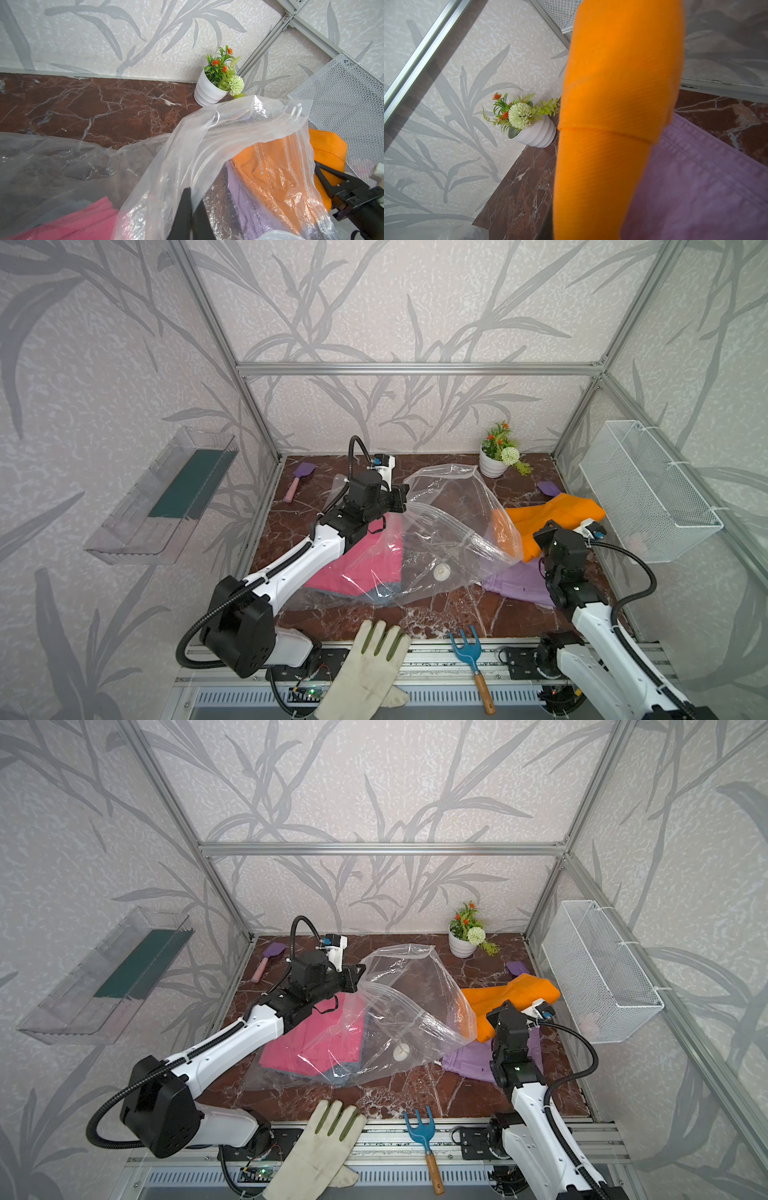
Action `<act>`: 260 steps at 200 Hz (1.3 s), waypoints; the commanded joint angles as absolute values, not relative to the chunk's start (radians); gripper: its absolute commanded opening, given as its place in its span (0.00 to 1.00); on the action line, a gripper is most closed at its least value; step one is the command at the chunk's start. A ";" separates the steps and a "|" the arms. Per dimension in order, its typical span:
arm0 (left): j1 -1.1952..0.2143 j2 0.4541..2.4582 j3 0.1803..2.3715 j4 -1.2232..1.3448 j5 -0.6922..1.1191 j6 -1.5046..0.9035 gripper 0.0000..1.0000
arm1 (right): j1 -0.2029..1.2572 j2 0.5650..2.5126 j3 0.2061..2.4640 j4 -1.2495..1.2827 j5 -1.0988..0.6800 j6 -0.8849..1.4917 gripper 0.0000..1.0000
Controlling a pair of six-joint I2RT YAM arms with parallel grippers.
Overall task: Take the trousers out of the vacuum bag
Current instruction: Place the trousers at the center of the board.
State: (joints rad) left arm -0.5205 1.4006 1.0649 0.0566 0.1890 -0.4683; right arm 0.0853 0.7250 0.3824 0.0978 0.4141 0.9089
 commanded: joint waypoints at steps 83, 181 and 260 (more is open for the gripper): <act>-0.512 1.425 1.065 0.092 0.204 -0.482 0.00 | 0.089 0.419 0.300 -0.356 0.352 0.990 0.12; -0.512 1.452 1.084 0.096 0.209 -0.488 0.00 | 0.089 0.154 0.412 -0.817 0.320 1.009 0.91; -0.511 1.476 1.103 0.098 0.212 -0.492 0.00 | 0.089 0.176 0.587 -0.876 0.305 0.948 0.92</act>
State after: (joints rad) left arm -0.5201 1.4700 1.0653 0.0761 0.2111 -0.4797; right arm 0.0860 0.1577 0.5625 -0.8768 0.3260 1.0000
